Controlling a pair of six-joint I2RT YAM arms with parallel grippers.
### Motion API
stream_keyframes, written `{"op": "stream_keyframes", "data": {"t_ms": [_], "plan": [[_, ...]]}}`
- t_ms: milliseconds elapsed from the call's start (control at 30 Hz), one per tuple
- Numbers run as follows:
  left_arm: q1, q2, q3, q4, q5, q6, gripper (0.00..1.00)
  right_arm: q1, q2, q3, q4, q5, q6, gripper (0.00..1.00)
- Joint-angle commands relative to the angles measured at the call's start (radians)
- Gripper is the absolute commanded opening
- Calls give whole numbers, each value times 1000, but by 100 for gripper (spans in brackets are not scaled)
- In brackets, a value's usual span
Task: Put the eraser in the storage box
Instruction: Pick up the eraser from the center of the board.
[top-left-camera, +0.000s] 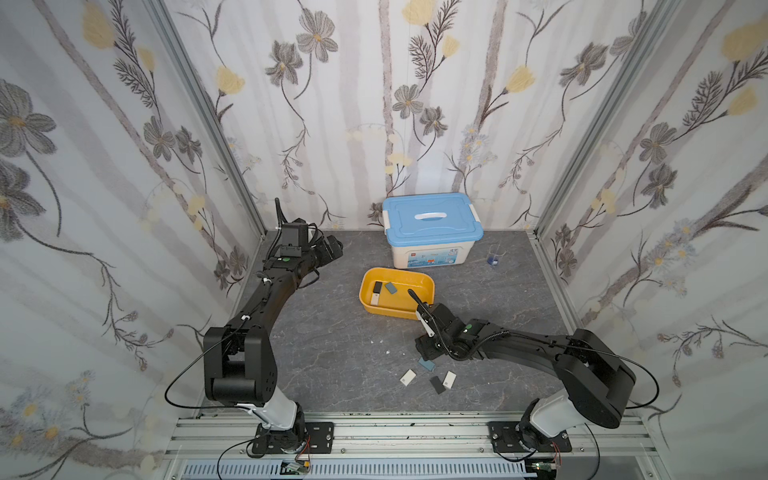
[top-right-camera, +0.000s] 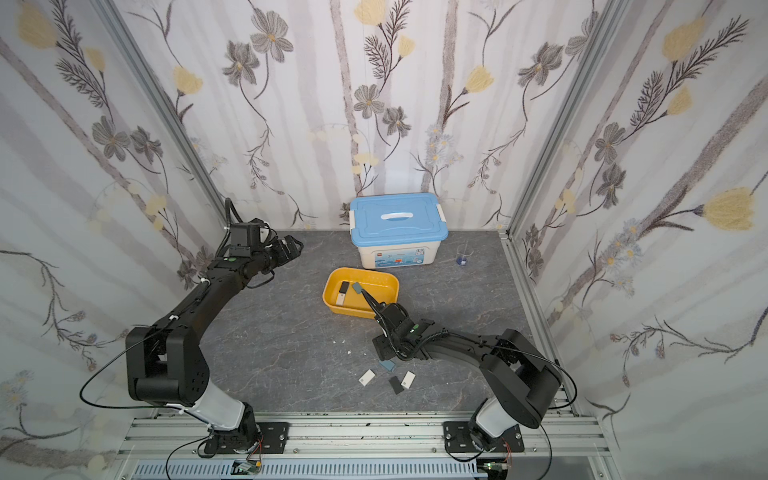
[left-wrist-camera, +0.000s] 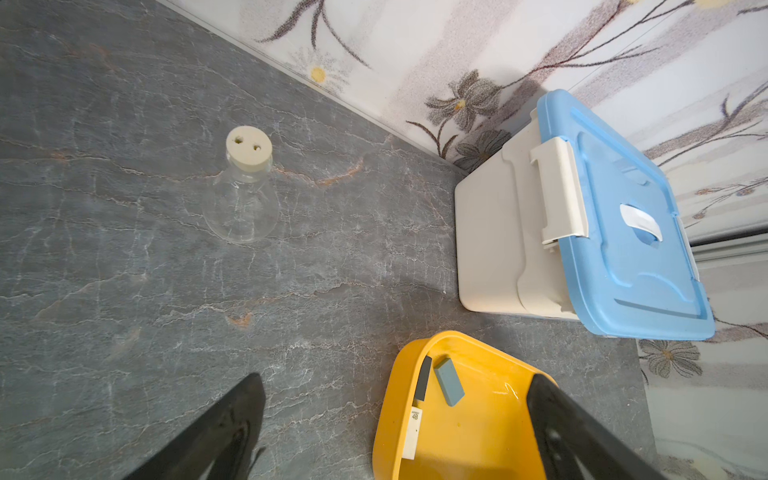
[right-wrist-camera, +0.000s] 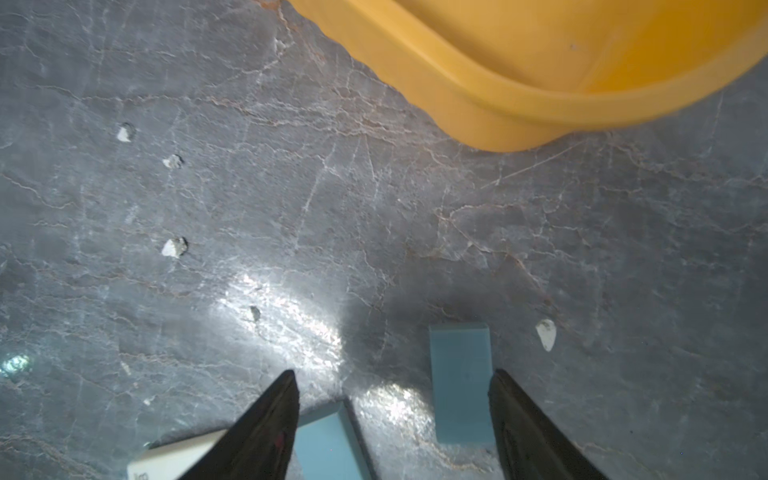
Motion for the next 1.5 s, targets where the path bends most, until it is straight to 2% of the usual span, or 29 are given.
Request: {"op": "stream_keyframes", "data": {"t_ms": [0,267,600,900,1200,1333,1467], "plan": [[1,-5,0,28,6,-9,100,-16,6,-15,66,24,31,73],[1,-6,0,26,1,-8,100,-33,31,-45,87,-1,23,71],[1,-3,3,25,0,-8,100,-34,55,-53,91,-6,20,46],[1,-1,5,23,1,-10,100,-33,17,-82,82,-4,12,28],[1,-1,6,21,2,-7,100,-34,-96,55,11,43,-14,27],[1,7,9,25,14,-7,100,-33,-90,152,-1,44,-37,27],[1,25,20,24,30,-5,100,-65,-9,283,5,32,-68,27]]}}
